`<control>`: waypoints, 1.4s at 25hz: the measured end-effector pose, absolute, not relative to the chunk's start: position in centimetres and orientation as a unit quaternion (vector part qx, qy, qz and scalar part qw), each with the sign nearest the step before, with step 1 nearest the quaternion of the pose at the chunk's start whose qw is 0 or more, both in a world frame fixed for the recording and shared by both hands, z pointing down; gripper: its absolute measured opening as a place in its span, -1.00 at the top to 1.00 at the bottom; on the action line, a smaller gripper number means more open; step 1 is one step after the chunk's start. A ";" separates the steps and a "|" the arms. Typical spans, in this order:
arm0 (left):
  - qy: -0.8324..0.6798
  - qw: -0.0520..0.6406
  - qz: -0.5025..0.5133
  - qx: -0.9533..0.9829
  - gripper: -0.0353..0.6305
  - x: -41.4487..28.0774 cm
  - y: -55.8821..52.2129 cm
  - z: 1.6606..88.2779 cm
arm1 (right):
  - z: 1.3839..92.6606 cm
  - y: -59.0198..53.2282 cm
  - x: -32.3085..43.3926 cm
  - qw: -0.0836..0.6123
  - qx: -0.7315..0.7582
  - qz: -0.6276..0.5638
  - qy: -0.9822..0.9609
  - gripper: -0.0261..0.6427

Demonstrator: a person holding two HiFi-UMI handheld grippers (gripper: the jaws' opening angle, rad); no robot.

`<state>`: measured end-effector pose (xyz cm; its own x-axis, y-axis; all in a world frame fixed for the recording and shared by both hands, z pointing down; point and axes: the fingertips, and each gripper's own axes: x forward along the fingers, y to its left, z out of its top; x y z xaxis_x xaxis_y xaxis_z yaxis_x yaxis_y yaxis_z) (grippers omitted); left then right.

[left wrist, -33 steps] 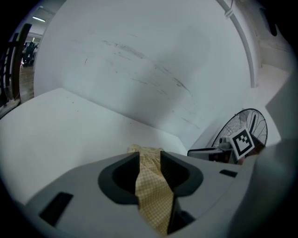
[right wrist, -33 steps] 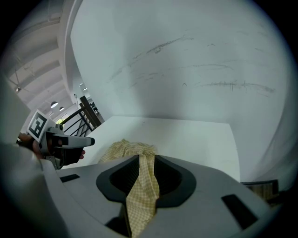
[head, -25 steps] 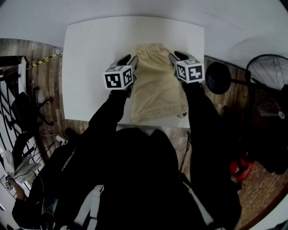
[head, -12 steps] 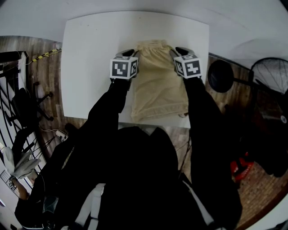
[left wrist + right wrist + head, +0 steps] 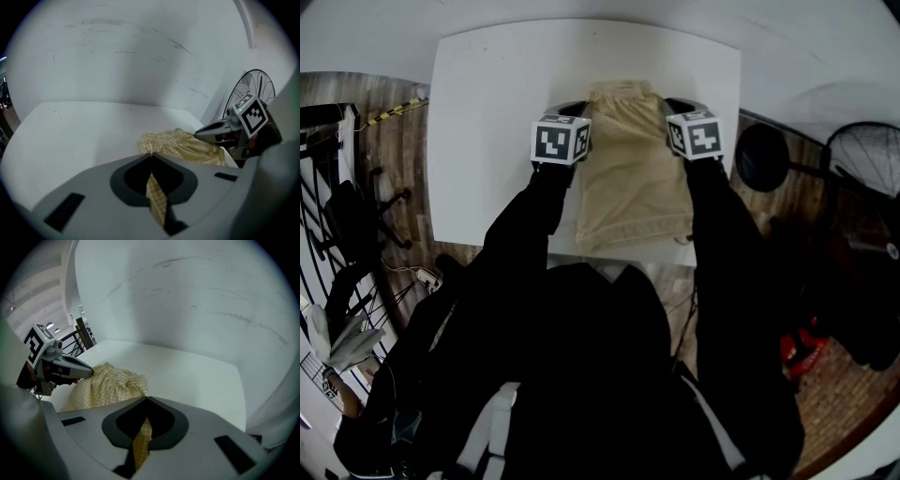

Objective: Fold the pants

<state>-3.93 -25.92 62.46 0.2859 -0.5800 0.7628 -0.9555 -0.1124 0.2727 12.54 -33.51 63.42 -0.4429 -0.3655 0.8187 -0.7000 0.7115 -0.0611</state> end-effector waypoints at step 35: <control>-0.506 0.284 0.210 0.787 0.86 0.5 -17.7 50.8 | 52.9 -25.5 16.1 0.358 0.378 0.168 -0.837 0.91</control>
<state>0.46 -17.68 50.81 0.3998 -0.6773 0.6176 -0.9156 -0.3266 0.2346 16.13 -25.50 52.89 -0.4576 -0.5130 0.7262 -0.7539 0.6568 -0.0111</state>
